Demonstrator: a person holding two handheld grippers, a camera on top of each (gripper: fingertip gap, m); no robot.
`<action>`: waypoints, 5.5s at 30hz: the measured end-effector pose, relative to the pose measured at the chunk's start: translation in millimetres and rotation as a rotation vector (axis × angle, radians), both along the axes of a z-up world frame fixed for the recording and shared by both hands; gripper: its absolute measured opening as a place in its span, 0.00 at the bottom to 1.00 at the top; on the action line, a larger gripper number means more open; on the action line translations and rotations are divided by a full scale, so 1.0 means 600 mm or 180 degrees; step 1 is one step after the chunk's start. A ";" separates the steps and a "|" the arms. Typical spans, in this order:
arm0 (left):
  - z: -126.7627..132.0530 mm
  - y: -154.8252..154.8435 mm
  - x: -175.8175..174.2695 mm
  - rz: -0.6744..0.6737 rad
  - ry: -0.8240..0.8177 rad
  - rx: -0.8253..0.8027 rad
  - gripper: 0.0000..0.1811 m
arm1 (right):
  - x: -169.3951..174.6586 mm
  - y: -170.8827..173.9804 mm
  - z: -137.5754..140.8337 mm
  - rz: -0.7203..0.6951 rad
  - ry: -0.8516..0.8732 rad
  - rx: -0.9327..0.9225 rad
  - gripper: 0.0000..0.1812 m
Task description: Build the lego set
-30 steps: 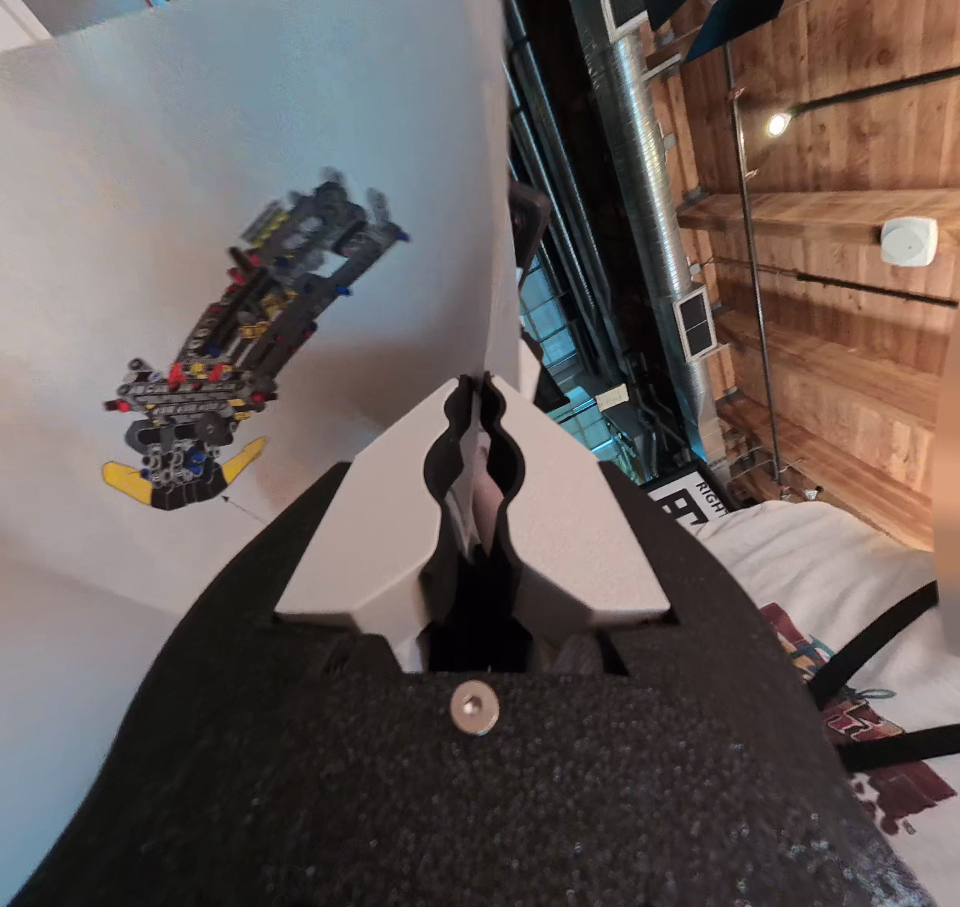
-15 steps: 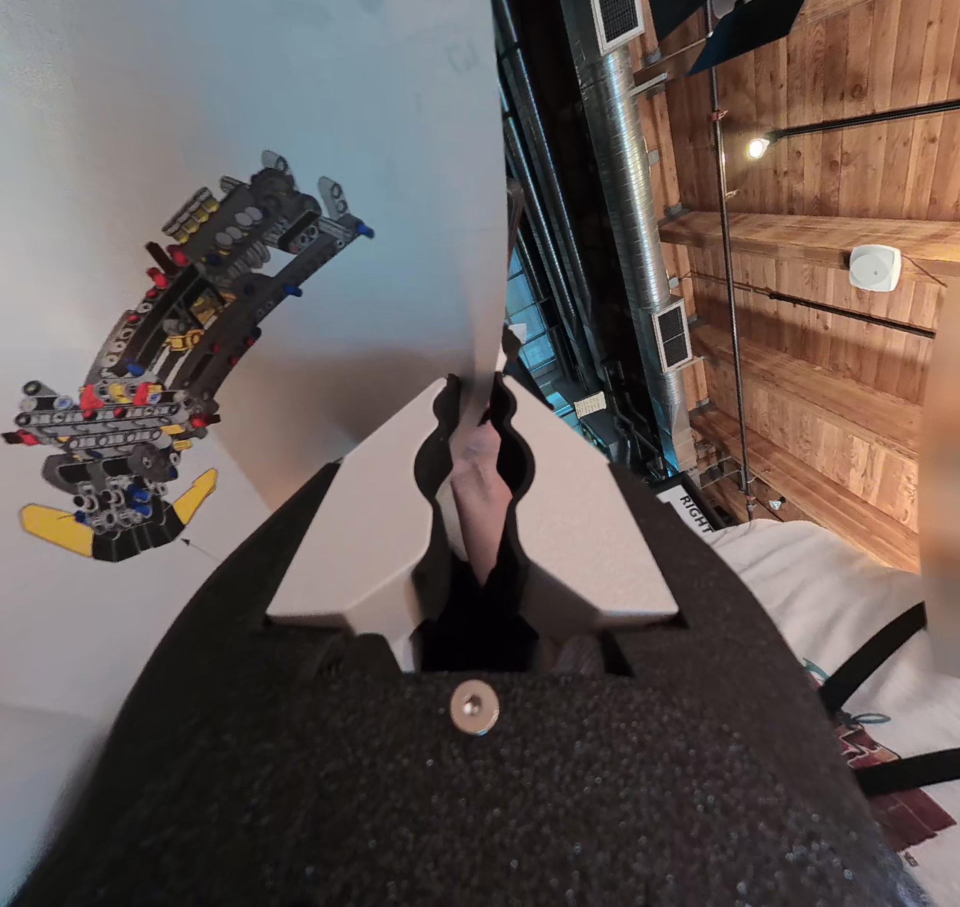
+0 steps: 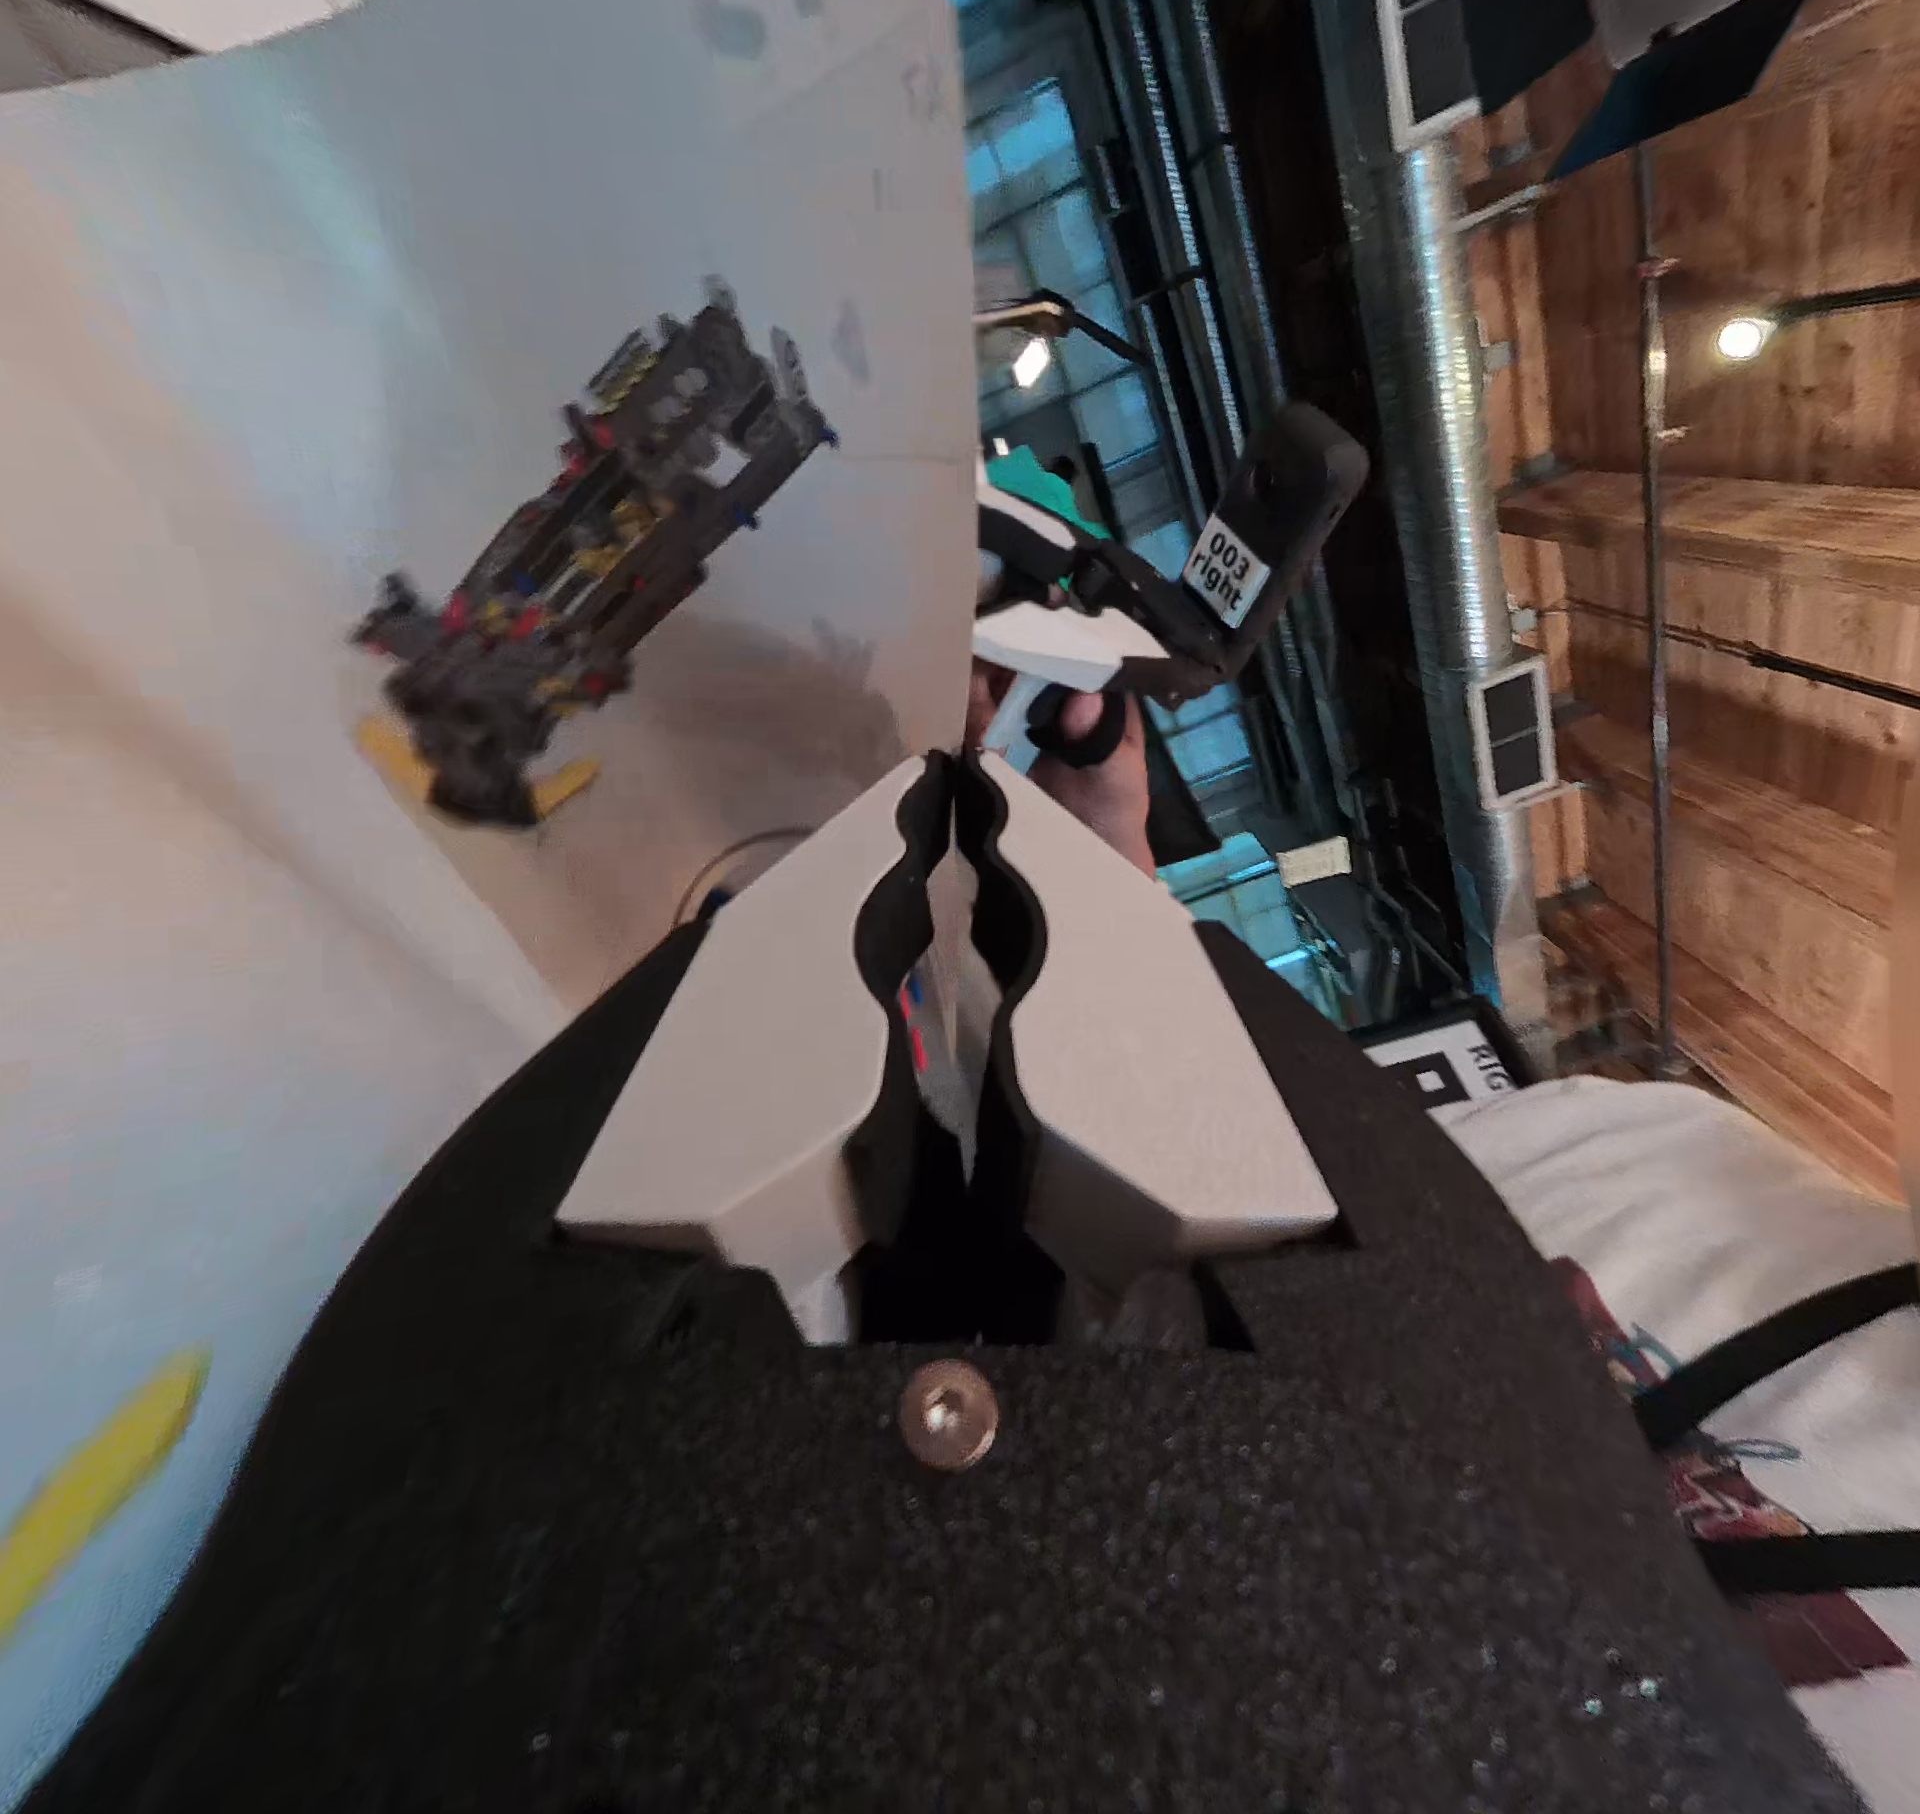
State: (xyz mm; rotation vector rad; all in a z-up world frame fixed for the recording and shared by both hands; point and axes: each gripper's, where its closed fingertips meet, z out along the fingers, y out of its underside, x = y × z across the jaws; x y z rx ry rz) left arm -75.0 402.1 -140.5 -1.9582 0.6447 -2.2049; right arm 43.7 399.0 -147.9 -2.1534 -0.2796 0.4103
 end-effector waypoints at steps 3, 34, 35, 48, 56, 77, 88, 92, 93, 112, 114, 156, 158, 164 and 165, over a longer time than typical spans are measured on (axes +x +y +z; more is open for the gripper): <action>-0.011 0.003 -0.096 0.0181 0.0340 0.0160 0.00 | -0.007 0.004 -0.080 0.0156 -0.0535 -0.0423 0.33; -0.170 0.074 -0.463 0.1113 0.3139 0.1355 0.00 | -0.316 -0.027 -0.161 0.1910 -0.1582 -0.0407 0.00; -0.170 0.076 -0.466 0.1158 0.3153 0.1334 0.00 | -0.317 -0.027 -0.164 0.1912 -0.1644 -0.0409 0.00; -0.135 0.128 -0.104 0.0682 0.2697 0.2245 0.00 | -0.317 -0.029 -0.170 0.1860 -0.1912 -0.0458 0.00; -0.178 0.137 -0.073 0.0789 0.2763 0.2025 0.00 | -0.319 -0.029 -0.172 0.1802 -0.2168 -0.0396 0.00; -0.029 -0.008 -0.493 0.2062 0.2116 0.2471 0.15 | -0.375 -0.051 -0.022 0.1041 0.0279 0.0200 0.21; -0.030 -0.083 -0.550 0.1591 0.2323 0.2660 0.26 | -0.412 -0.126 0.015 0.0823 0.0537 0.0490 0.22; -0.095 -0.160 -0.563 0.0729 0.2675 0.2893 0.26 | -0.423 -0.180 -0.014 0.0802 0.0659 0.0313 0.20; -0.107 -0.184 -0.563 0.0509 0.2669 0.2892 0.24 | -0.428 -0.192 -0.019 0.0812 0.0709 0.0274 0.20; -0.180 -0.201 -0.594 -0.0425 0.2902 0.3384 0.14 | -0.447 -0.271 -0.056 0.0967 0.0418 0.0089 0.17; -0.182 -0.202 -0.589 -0.0525 0.2845 0.3461 0.14 | -0.444 -0.274 -0.057 0.0965 0.0359 0.0091 0.17; 0.012 -0.212 -0.349 -0.0176 0.1575 0.4101 0.14 | -0.477 -0.222 0.056 0.0886 0.3475 -0.0404 0.03; -0.005 -0.188 -0.376 0.0067 0.1809 0.4048 0.12 | -0.467 -0.219 0.057 0.0867 0.3390 -0.0360 0.03; -0.022 -0.127 -0.511 0.0822 0.2405 0.3408 0.12 | -0.451 -0.216 0.059 0.0836 0.3259 -0.0158 0.03; -0.019 -0.123 -0.533 0.0924 0.2456 0.3317 0.12 | -0.450 -0.215 0.058 0.0820 0.3245 -0.0127 0.03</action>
